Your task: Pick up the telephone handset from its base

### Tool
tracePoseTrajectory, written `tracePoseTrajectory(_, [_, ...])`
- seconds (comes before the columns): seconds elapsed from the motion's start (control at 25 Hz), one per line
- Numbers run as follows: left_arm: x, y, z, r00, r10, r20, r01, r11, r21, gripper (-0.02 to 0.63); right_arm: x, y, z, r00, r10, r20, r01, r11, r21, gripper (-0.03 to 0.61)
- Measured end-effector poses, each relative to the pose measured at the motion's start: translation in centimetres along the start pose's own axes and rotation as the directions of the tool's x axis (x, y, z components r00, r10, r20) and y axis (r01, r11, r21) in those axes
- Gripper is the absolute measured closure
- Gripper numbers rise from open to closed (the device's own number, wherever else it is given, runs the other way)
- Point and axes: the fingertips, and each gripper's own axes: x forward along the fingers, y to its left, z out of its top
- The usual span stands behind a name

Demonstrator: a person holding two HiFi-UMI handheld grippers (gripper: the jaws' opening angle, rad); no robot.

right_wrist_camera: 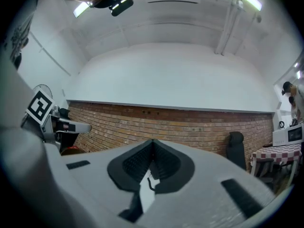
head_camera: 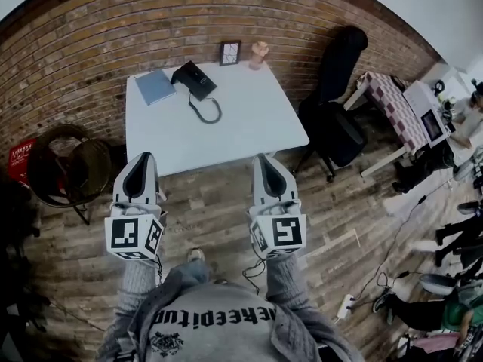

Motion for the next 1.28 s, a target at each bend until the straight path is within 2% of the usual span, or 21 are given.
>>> tracePoseTrajectory(0.24, [3.6,2.3,-0.1,1.000,-0.016,0.025,0.016,1.000,0.000,0.598,3.7,-0.7,-0.5,1.000,-0.028,0.011,0.028,1.000,0.010,0.572])
tracePoseTrajectory(0.4, [5.3,3.4,0.3,1.000,-0.025,0.005,0.025,1.000,-0.010,0.599,5.8,-0.7,-0.4,0.999,-0.041,0.017,0.041,0.999,0.003,0.572])
tracePoseTrajectory(0.56, [7.2,4.5,-0.9,0.999,-0.042,0.018,0.043,0.999,-0.019,0.599,7.4,-0.6,-1.0,0.999,-0.037,0.003,0.037,0.999,-0.010,0.574])
tracePoseTrajectory(0.72, [9.3,4.6,-1.7,0.998,-0.056,-0.004,0.056,0.998,-0.026,0.598,9.1,-1.7,-2.2,0.999,-0.050,-0.018,0.050,0.999,-0.004,0.574])
tracePoseTrajectory(0.96, [13.8,6.0,-2.9,0.999,-0.039,0.009,0.039,0.999,-0.022,0.598,13.7,-3.6,-3.3,0.999,-0.033,-0.007,0.033,0.999,-0.008,0.574])
tracePoseTrajectory(1.28, [21.3,7.2,-2.8,1.000,-0.003,0.029,0.003,1.000,-0.011,0.598,21.6,-7.1,-3.4,1.000,0.016,0.015,-0.015,1.000,-0.014,0.574])
